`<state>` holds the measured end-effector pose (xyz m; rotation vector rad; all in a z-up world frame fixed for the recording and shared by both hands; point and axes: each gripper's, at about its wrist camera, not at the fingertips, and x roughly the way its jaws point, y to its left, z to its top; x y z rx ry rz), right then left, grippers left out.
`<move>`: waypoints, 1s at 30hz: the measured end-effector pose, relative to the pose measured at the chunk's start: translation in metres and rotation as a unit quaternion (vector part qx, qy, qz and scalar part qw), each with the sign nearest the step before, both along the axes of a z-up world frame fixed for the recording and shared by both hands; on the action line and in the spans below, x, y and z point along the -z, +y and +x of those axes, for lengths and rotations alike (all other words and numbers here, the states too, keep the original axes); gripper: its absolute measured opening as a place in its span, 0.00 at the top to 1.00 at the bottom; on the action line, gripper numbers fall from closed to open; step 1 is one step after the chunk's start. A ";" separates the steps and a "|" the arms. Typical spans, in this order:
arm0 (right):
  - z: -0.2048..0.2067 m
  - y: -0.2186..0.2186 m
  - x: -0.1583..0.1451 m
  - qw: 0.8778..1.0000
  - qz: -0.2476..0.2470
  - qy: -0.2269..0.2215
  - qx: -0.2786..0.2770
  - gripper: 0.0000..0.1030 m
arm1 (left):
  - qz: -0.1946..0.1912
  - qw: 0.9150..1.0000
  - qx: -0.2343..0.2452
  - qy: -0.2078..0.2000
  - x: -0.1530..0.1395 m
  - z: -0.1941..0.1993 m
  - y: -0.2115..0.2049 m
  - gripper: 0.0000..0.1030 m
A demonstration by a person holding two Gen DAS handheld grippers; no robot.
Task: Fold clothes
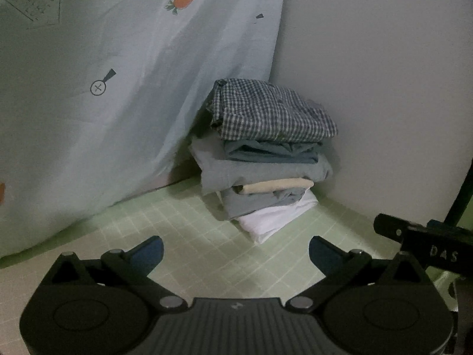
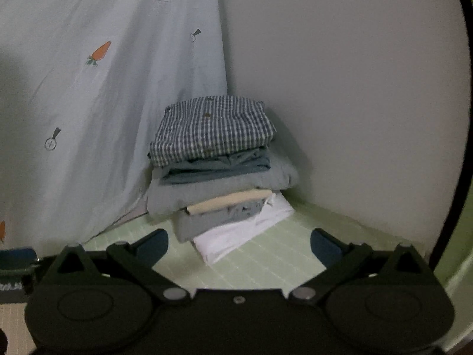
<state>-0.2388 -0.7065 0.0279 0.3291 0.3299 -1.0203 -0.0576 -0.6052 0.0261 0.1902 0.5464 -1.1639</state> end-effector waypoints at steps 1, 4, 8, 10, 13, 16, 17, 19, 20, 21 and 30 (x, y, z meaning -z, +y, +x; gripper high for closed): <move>-0.002 0.005 0.003 1.000 0.000 0.001 0.000 0.00 | 0.001 1.000 0.001 -0.005 0.000 -0.002 0.003 0.00; -0.008 0.011 0.006 1.000 0.004 0.001 0.002 0.00 | 0.004 1.000 0.004 -0.020 0.000 -0.009 0.011 0.00; -0.014 0.014 0.009 1.000 0.001 0.002 0.000 0.00 | 0.002 1.000 0.007 -0.022 0.000 -0.014 0.011 0.00; -0.015 0.014 0.009 1.000 -0.001 0.004 -0.003 0.00 | -0.001 1.000 0.013 -0.020 0.000 -0.016 0.009 0.00; -0.016 0.013 0.010 1.000 0.000 0.005 -0.007 0.00 | -0.002 1.000 0.018 -0.021 0.001 -0.022 0.007 0.00; -0.016 0.013 0.011 1.000 0.000 0.007 -0.010 0.00 | 0.001 0.999 0.022 -0.024 0.002 -0.026 0.005 0.00; -0.016 0.013 0.011 1.000 0.000 0.007 -0.011 0.00 | 0.002 0.999 0.024 -0.026 0.002 -0.027 0.004 0.00; -0.017 0.013 0.012 1.000 0.001 0.007 -0.012 0.00 | 0.003 0.999 0.026 -0.027 0.002 -0.029 0.004 0.00; -0.017 0.013 0.012 1.000 0.001 0.006 -0.013 0.00 | 0.003 0.999 0.027 -0.027 0.002 -0.029 0.004 0.00; -0.017 0.013 0.012 1.000 0.000 0.006 -0.013 0.00 | 0.003 0.999 0.029 -0.027 0.002 -0.030 0.003 0.00; -0.018 0.009 0.013 1.000 0.001 -0.001 -0.012 0.00 | 0.009 0.999 0.033 -0.036 0.002 -0.031 0.002 0.00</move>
